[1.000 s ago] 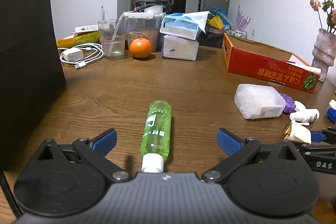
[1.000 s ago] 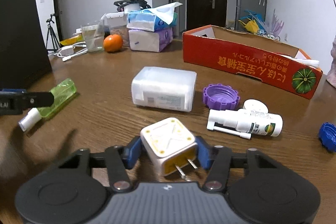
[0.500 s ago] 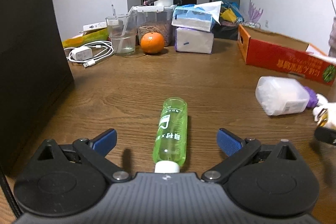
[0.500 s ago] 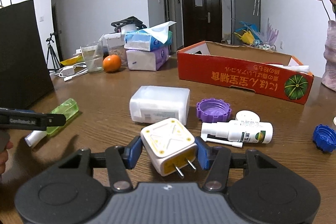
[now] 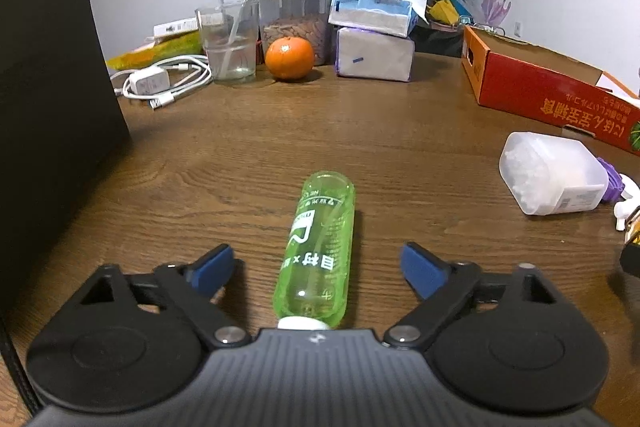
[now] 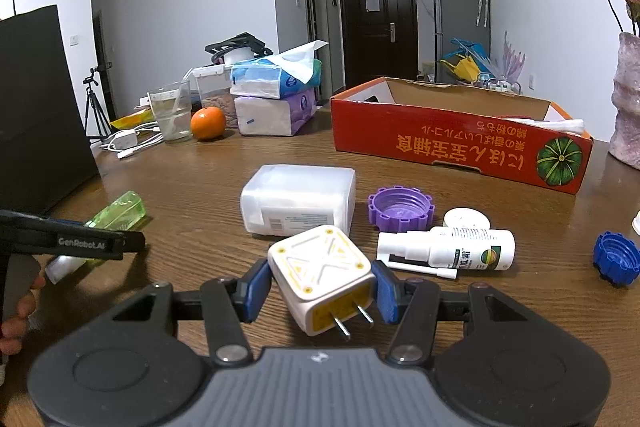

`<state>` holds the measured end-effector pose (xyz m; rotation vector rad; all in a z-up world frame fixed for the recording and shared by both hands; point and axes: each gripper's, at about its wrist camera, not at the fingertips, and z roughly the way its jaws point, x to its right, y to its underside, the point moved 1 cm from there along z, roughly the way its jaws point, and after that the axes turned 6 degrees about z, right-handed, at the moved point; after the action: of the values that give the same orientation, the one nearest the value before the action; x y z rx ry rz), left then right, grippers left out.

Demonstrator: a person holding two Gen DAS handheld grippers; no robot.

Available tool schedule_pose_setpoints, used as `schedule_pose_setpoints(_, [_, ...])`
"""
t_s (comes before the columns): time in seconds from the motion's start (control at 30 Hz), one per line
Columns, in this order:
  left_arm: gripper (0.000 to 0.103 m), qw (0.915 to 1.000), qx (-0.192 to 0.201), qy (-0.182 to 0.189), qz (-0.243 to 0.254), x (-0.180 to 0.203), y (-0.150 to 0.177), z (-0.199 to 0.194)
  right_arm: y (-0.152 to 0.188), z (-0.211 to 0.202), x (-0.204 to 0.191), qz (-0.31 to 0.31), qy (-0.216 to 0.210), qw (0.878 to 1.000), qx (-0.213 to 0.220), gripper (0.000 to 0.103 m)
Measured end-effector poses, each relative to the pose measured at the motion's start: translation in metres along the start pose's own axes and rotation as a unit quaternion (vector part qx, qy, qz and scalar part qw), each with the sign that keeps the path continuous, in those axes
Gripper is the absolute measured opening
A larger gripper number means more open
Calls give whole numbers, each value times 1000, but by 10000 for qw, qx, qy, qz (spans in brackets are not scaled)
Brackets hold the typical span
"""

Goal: Organize rigid objects
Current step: 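Close the left tool on the green spray bottle while the right tool grasps the white plug adapter, then lift the green bottle and plug adapter with both tools toward the cardboard box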

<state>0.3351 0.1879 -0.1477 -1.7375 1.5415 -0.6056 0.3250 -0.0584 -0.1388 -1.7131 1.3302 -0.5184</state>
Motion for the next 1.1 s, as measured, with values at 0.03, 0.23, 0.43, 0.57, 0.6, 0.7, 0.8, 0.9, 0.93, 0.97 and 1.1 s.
schedule_pose_setpoints(0.03, [80,10000,23,9,25,1,0,-1,0,0,0,-1,-4,10000,-3,53])
schedule_pose_setpoints(0.23, [50,9999,124,72,89,8,0,-6,0,0,1,25,-6,10000,-10,53])
schedule_pose_setpoints(0.43, [32,9998,124,157,70,13,-1,-9,0,0,0,32,-10,10000,-15,53])
schedule_pose_setpoints(0.57, [32,9999,83,146,21,13,-1,-10,0,0,1,33,-13,10000,-12,53])
schedule_pose_setpoints(0.6, [32,9999,76,146,-5,13,-1,-11,0,0,1,35,-15,10000,-13,53])
schedule_pose_setpoints(0.7, [32,9998,77,166,-41,11,-1,-12,0,0,1,34,-14,10000,-13,53])
schedule_pose_setpoints(0.8, [32,9997,150,187,-94,10,-1,-16,0,0,1,35,-14,10000,-8,53])
schedule_pose_setpoints(0.9, [32,9993,288,180,-165,8,-2,-23,0,0,0,27,-30,10000,5,53])
schedule_pose_setpoints(0.93, [32,9991,334,180,-192,7,-2,-26,0,0,0,26,-35,10000,14,53])
schedule_pose_setpoints(0.97, [32,9989,385,183,-217,7,-2,-29,0,-1,-1,27,-41,10000,21,53])
schedule_pose_setpoints(1.1, [32,9974,615,222,-307,9,-5,-43,-1,-4,0,51,-79,9999,84,53])
